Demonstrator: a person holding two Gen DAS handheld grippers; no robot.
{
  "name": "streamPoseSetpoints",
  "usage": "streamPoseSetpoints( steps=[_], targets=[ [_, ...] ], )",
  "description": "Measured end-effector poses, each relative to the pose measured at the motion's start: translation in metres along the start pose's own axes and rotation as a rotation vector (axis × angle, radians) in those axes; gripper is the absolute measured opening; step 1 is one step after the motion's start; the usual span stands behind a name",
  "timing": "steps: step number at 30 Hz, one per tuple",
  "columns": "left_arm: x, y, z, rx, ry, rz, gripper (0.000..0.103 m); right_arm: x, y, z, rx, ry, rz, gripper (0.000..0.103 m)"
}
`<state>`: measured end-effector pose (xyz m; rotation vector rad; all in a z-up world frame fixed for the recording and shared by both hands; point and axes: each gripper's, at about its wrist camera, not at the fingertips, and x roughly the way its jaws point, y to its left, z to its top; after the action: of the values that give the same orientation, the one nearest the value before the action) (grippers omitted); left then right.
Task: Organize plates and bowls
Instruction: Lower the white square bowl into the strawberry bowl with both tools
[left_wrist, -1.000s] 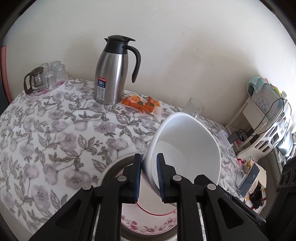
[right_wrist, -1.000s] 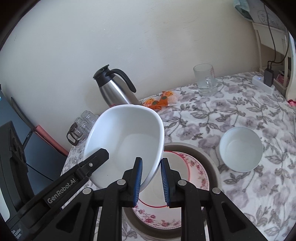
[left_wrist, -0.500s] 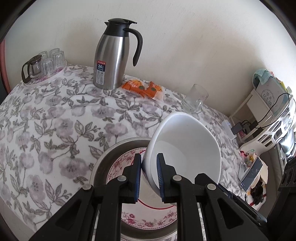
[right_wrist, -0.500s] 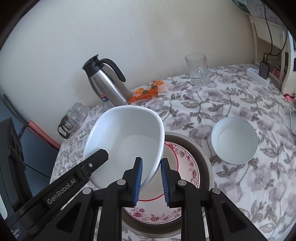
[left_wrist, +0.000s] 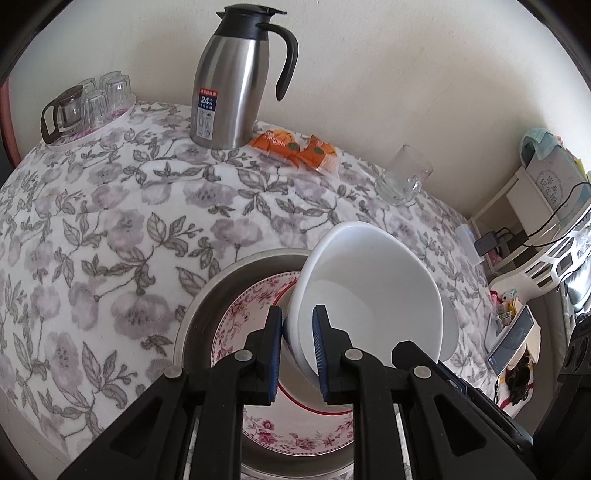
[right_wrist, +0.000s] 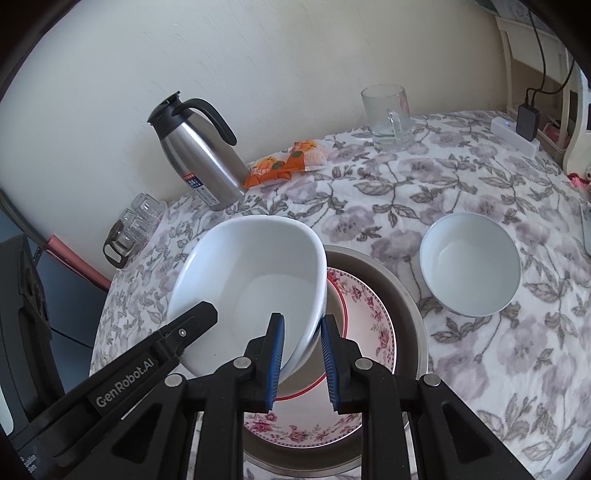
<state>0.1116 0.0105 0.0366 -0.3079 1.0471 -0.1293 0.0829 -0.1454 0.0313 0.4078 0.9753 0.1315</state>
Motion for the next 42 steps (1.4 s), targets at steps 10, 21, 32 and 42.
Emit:
streamPoseSetpoints(
  steps=[10, 21, 32, 42],
  targets=[
    [0.012, -0.001, -0.004, 0.002, 0.051, 0.023, 0.017, 0.003, -0.001, -0.001, -0.002, 0.010, -0.012, 0.022],
    [0.016, 0.001, -0.006, -0.002, 0.096, 0.028, 0.018, 0.007, 0.000, -0.003, -0.009, 0.035, -0.029, 0.022],
    [0.017, 0.002, -0.005, 0.002, 0.101, 0.034, 0.019, 0.011, 0.001, -0.005, -0.012, 0.051, -0.043, 0.022],
    [0.013, 0.012, -0.002, -0.036, 0.091, 0.007, 0.019, 0.006, 0.002, -0.003, -0.004, 0.044, -0.011, 0.022]
  ],
)
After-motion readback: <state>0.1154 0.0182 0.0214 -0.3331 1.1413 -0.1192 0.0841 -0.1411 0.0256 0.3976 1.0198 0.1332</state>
